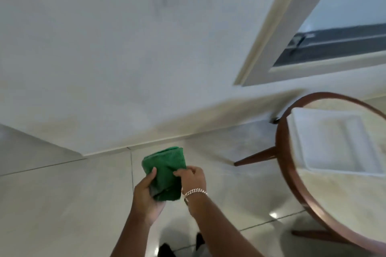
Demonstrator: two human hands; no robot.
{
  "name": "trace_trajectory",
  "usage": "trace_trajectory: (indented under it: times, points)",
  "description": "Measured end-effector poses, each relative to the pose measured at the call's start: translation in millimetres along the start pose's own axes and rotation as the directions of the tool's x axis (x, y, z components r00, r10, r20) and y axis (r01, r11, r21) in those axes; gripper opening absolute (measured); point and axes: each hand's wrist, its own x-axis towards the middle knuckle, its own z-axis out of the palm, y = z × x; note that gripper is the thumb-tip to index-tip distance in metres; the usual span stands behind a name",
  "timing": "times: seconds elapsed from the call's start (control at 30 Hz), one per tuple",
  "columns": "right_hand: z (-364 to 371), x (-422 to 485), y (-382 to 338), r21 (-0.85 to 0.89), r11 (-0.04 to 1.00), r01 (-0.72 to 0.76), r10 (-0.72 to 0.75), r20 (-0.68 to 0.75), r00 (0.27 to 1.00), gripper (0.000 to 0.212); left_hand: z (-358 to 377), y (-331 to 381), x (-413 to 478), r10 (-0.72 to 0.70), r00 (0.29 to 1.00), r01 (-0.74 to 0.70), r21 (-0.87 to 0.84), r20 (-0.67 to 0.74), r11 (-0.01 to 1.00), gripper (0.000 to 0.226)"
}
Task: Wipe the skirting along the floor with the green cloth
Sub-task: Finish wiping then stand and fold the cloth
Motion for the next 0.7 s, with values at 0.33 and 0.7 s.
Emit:
trace_trajectory:
  times: [0.33,0.7]
  points:
    - [-175,-73,-115,0.108,0.979,0.170,-0.187,0.167,0.968,0.046,165,10,-77,-0.027,0.993,-0.016,0.355,0.116,0.935,0.058]
    - [-448,84,-175,0.161,0.970,0.181,-0.182,-0.011,0.983,0.013,396,-193,61,0.108,0.988,-0.152,0.790,0.109,0.594,0.033]
